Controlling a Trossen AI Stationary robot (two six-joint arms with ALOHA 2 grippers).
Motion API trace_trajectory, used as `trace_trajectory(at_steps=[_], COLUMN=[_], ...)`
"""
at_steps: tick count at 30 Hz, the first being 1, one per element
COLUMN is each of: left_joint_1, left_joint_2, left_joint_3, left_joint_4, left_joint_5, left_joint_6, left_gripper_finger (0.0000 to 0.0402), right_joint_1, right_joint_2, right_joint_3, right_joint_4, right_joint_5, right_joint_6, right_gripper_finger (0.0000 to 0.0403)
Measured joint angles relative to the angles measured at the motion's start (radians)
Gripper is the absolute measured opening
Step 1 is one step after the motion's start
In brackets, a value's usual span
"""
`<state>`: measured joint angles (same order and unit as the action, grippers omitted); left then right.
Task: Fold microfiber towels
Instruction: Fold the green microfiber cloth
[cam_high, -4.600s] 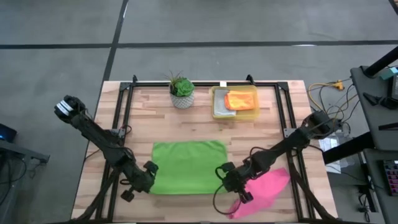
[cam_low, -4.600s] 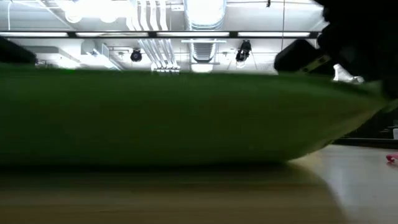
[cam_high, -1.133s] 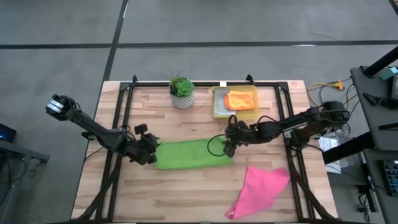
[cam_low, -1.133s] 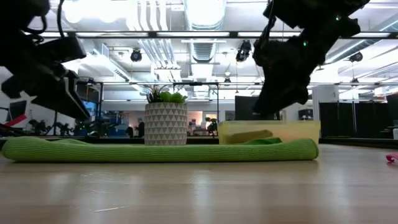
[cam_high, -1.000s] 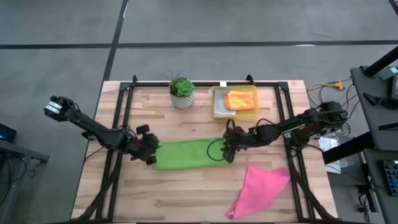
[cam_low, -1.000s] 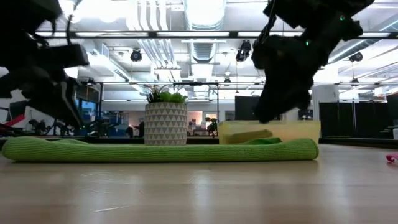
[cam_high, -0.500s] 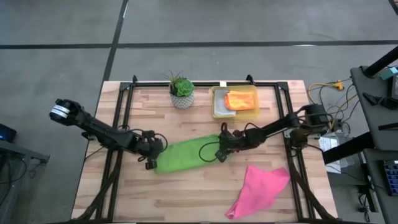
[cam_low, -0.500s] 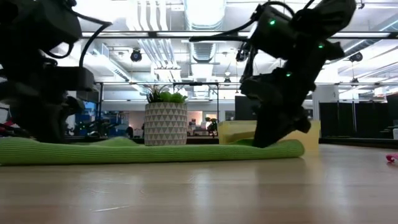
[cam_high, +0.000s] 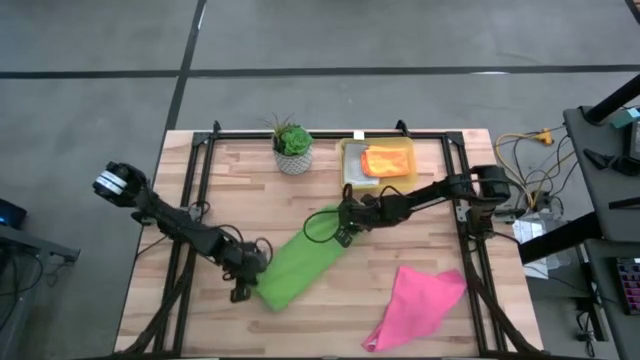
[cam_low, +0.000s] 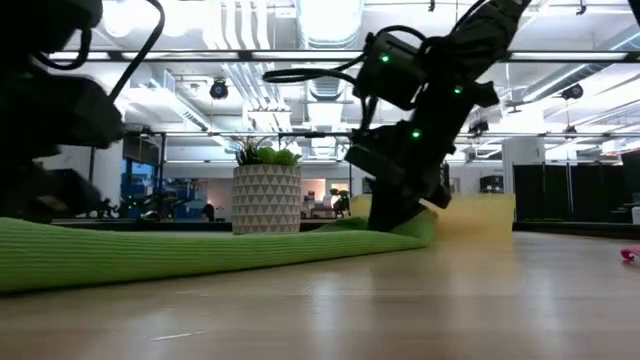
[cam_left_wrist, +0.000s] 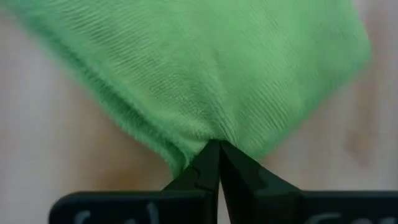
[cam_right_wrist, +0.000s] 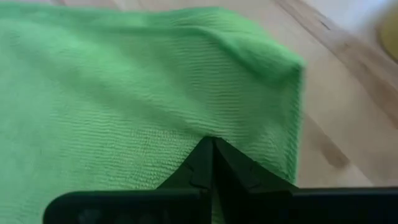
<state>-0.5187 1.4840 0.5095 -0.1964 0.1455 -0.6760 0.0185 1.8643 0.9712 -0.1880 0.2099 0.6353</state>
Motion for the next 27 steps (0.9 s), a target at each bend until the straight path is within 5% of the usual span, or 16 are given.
trace_trajectory(at_steps=[4, 8, 11, 16, 21, 27], left_joint_1=[-0.041, -0.052, -0.053, -0.046, -0.005, 0.102], left_joint_2=[0.047, -0.017, -0.099, -0.282, -0.423, -0.489], left_joint_3=[0.037, 0.045, 0.042, 0.039, 0.043, 0.045], left_joint_4=[0.013, -0.017, -0.115, -0.199, -0.232, -0.228], left_joint_5=[0.085, 0.084, 0.037, -0.105, -0.042, -0.058], left_joint_6=[-0.002, 0.001, 0.005, 0.062, 0.152, 0.370], left_gripper_finger=[0.0000, 0.0000, 0.0000, 0.0000, 0.0000, 0.0000], right_joint_1=[0.013, 0.074, 0.133, 0.247, 0.348, 0.388], right_joint_2=[0.028, 0.011, -0.019, -0.024, -0.028, -0.014], right_joint_3=[0.040, 0.085, 0.146, 0.199, 0.173, 0.079], right_joint_4=[-0.012, -0.106, -0.200, -0.260, -0.096, 0.412], right_joint_5=[0.075, 0.281, 0.391, 0.409, 0.362, 0.243], right_joint_6=[0.003, -0.001, -0.001, 0.001, 0.102, 0.167], right_gripper_finger=[0.0008, 0.0008, 0.0008, 0.0008, 0.0008, 0.0008])
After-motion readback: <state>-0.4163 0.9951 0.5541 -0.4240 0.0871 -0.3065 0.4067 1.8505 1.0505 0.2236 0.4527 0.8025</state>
